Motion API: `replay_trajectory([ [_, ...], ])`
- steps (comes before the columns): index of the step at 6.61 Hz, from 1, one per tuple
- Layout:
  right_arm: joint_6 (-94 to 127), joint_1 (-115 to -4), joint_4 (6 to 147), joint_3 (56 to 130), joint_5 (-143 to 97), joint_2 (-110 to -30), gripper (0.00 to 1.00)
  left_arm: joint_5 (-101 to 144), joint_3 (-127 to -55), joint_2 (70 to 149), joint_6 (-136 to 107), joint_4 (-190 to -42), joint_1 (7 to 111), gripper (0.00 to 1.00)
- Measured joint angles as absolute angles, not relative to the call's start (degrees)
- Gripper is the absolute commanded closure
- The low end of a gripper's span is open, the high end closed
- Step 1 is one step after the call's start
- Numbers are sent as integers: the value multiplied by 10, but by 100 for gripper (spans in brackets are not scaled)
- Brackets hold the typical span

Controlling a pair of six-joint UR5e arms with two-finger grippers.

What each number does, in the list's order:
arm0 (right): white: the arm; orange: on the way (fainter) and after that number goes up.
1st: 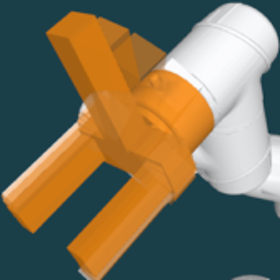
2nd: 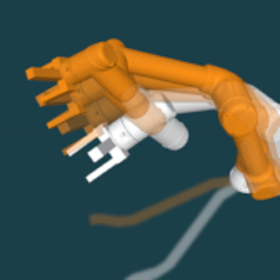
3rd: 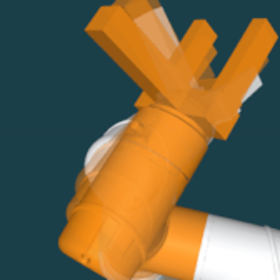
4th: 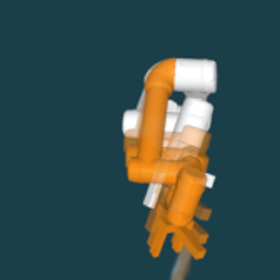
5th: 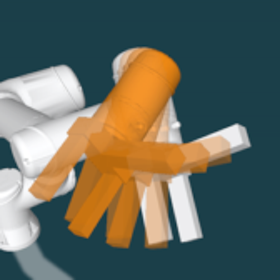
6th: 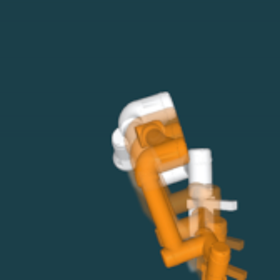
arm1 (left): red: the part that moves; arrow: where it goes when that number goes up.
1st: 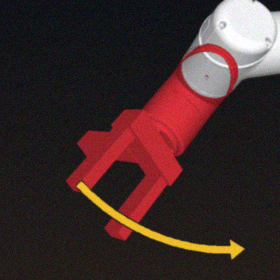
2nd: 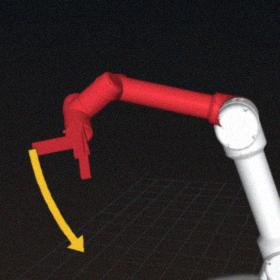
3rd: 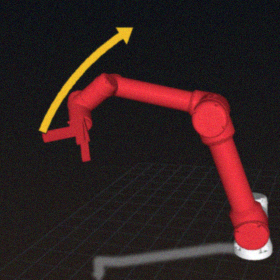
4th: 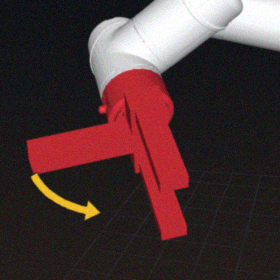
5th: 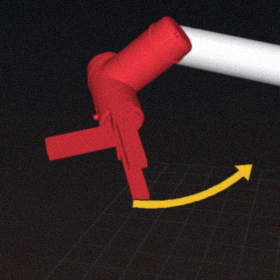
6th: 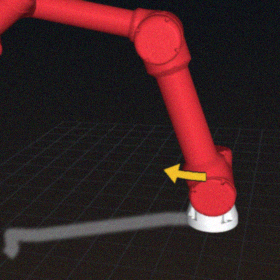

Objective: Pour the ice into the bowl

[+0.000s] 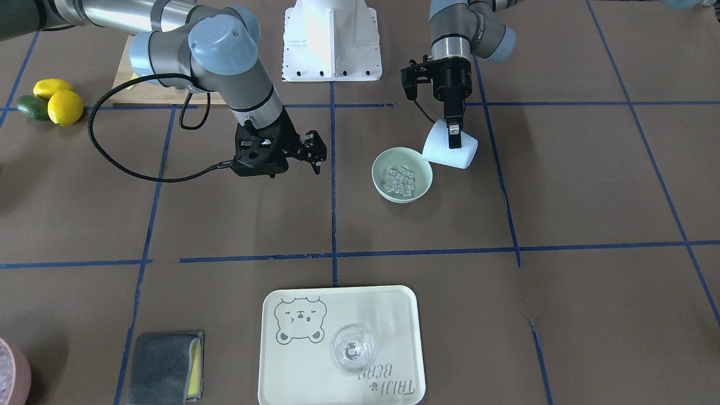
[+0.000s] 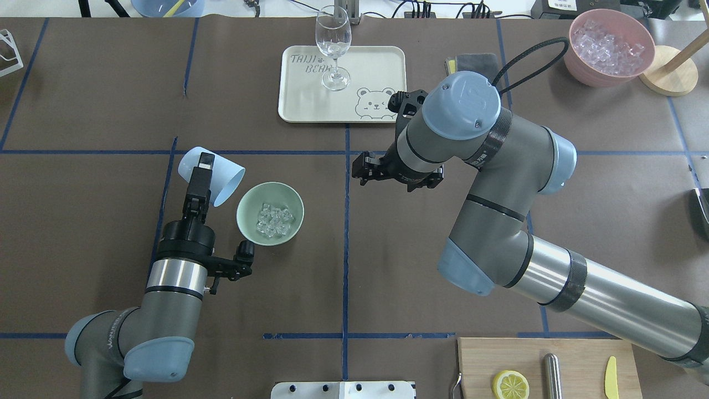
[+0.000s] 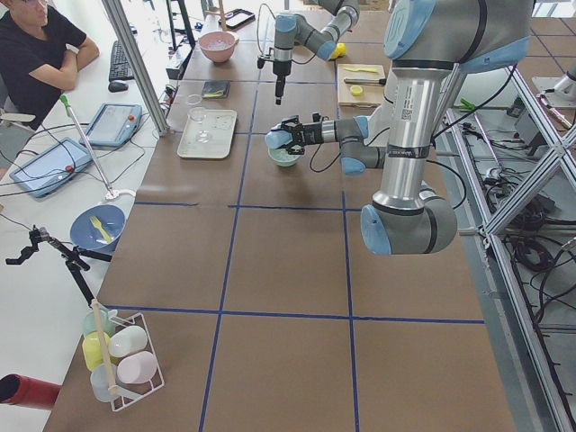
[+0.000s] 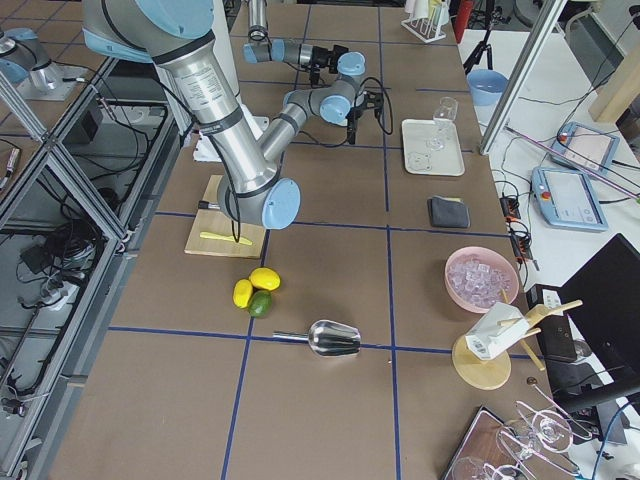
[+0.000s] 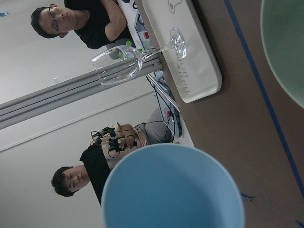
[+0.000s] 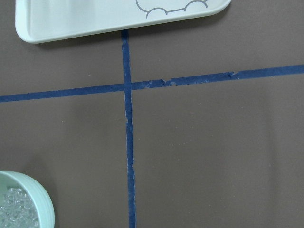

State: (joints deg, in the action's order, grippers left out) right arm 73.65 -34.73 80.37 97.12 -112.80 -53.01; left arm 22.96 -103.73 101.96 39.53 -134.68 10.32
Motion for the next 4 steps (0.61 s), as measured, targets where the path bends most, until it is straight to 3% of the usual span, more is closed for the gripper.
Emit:
replay_trajectory([
  [4,751,-338,805,965,-1125,-507,0,307,-1099,904,211,-1365,130,100],
])
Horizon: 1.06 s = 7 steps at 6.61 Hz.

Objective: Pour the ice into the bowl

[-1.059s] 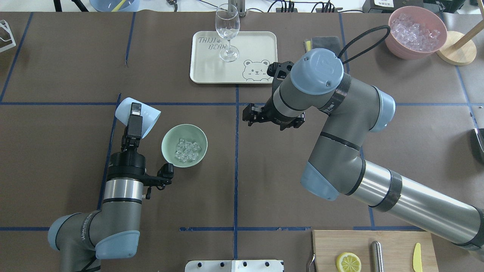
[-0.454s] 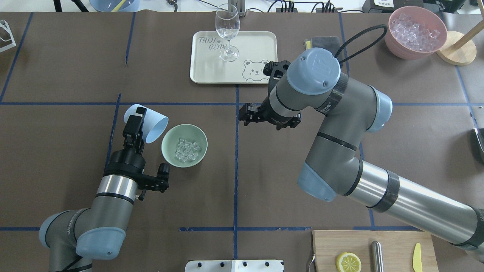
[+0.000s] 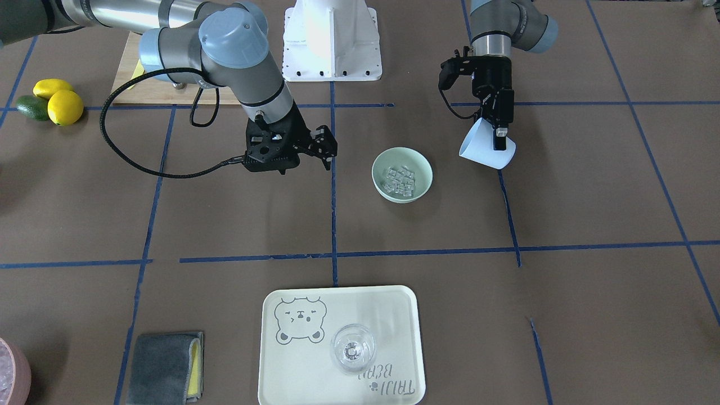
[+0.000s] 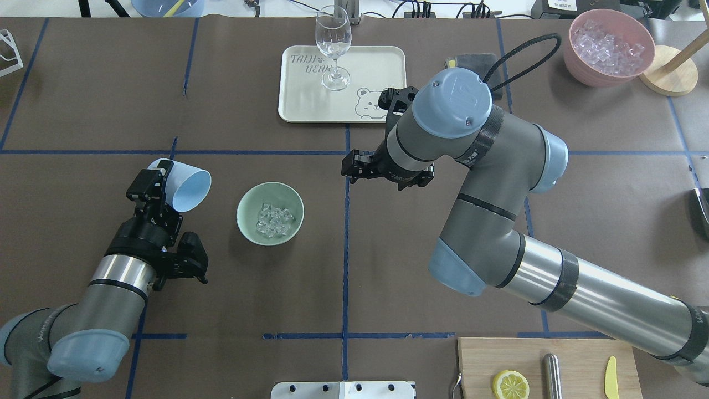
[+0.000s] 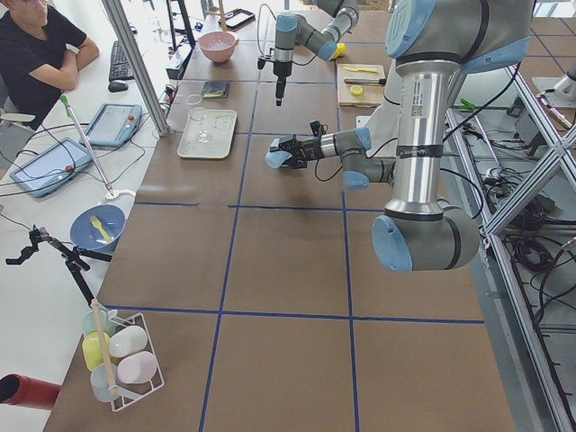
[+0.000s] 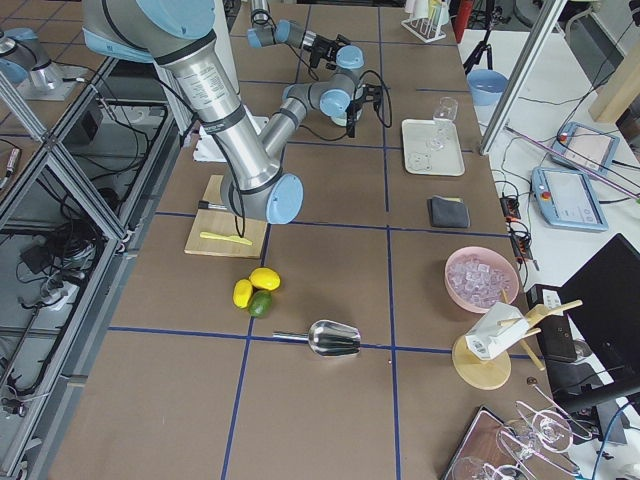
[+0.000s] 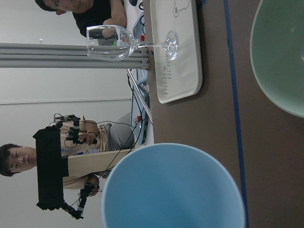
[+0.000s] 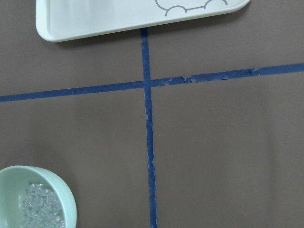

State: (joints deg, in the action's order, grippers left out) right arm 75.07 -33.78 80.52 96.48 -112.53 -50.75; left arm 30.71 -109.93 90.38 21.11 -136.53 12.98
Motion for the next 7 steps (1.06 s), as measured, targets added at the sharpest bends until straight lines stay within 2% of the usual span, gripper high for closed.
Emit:
replay_trajectory([
  [2,772,-319,807,933,-1111,-468,0,339,-1102,842,158,-1425,156,100],
  [4,795,-286,806,872,-1067,-410,0,383,-1095,785,77,-1489,188,100],
  [7,801,-248,774,785,-1016,-358,0,412,-1086,763,-98,-1505,212,100],
])
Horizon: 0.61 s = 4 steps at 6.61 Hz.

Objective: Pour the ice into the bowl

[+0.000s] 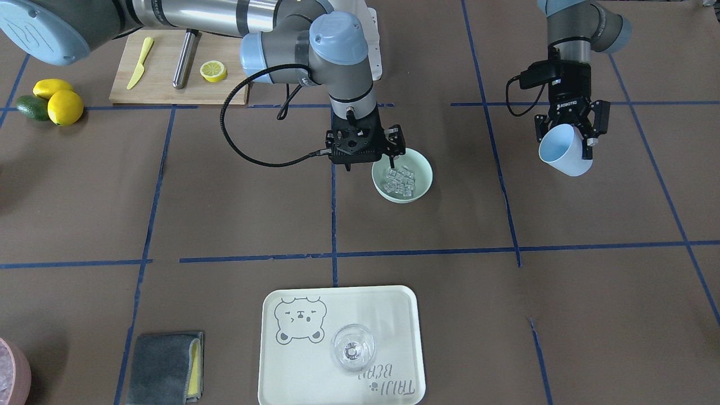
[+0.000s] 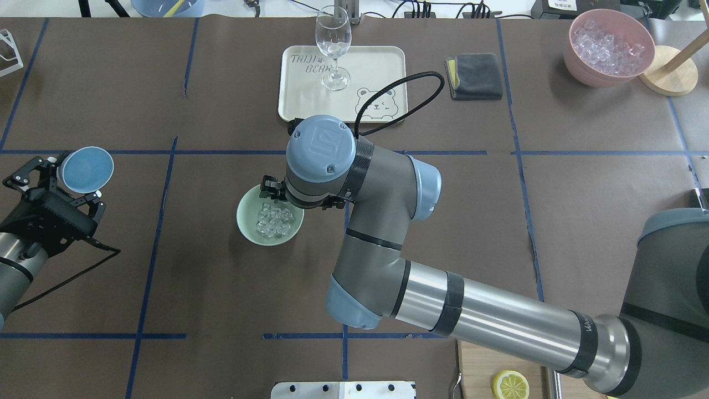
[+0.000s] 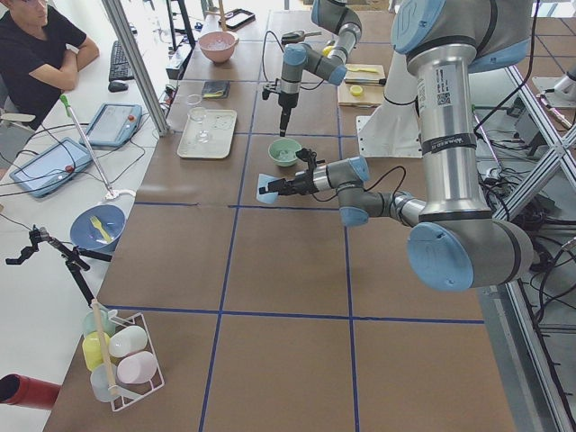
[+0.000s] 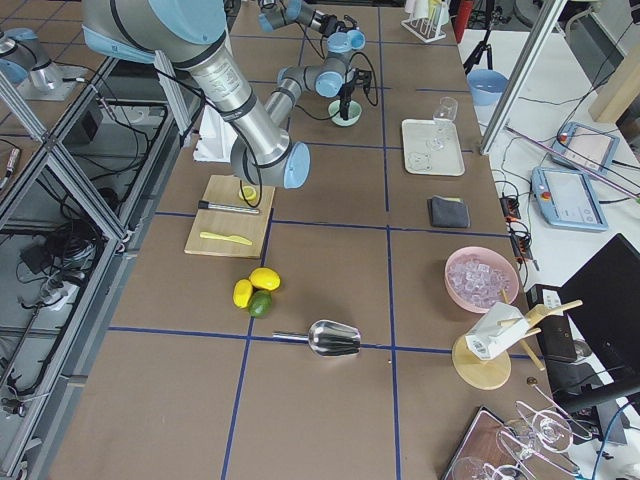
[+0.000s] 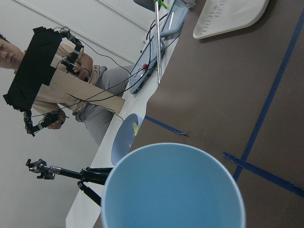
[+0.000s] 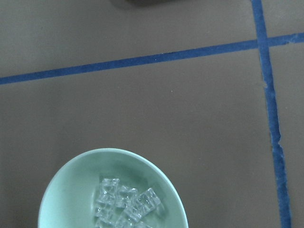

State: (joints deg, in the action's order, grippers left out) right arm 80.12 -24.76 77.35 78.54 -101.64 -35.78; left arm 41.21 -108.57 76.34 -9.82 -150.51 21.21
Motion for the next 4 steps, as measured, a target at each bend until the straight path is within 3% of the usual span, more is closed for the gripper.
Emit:
replay_trajectory([
  [1,801,-237,765,759,-1002,-348,7,414,-1085,758,-144,-1505,216,100],
  [2,800,-231,763,743,-995,-342,27,420,-1085,755,-199,-1506,220,100],
  [4,799,-228,763,728,-993,-340,55,428,-1060,750,-307,-1505,225,100],
])
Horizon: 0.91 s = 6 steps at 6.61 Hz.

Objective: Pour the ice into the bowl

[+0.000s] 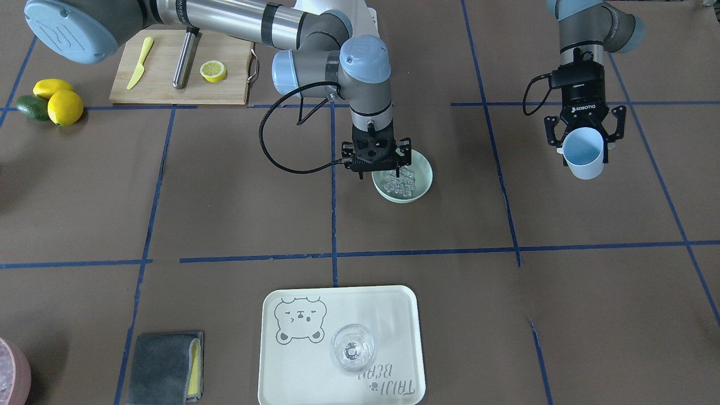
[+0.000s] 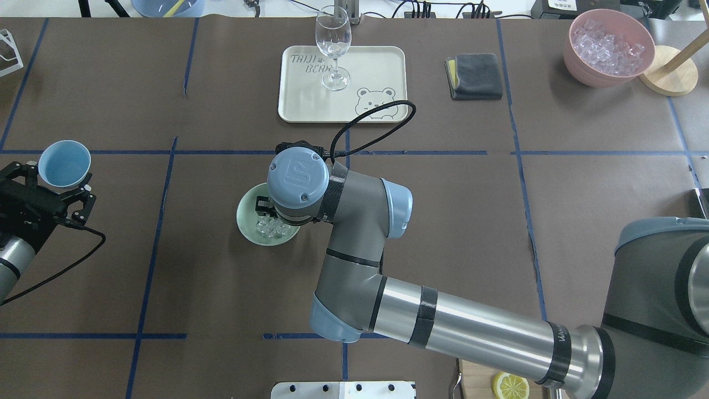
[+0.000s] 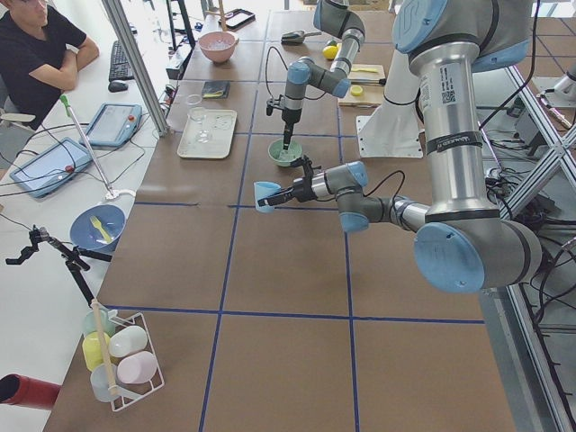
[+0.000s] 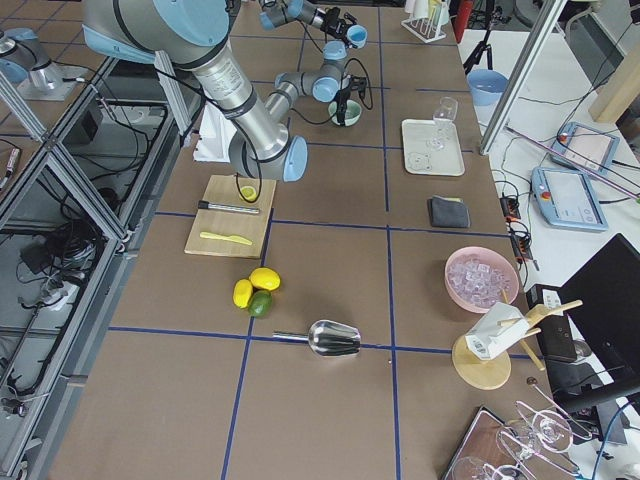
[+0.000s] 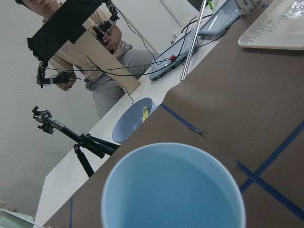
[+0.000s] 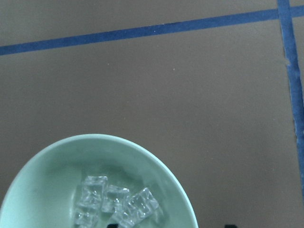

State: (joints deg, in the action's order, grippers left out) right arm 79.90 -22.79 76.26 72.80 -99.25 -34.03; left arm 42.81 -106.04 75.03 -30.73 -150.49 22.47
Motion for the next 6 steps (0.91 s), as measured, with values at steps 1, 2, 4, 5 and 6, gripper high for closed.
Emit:
replay_trajectory([
  [1,798,-227,763,725,-992,-340,89,430,-1036,748,-351,-1504,225,100],
  [2,798,-227,763,724,-992,-340,100,430,-1027,749,-404,-1504,225,100],
  [4,797,-227,764,724,-993,-341,100,430,-1023,750,-472,-1504,226,100],
  [5,797,-228,764,725,-994,-342,100,429,-1021,751,-505,-1504,226,100],
  [6,797,-229,765,728,-995,-342,100,429,-1016,751,-549,-1503,227,100],
])
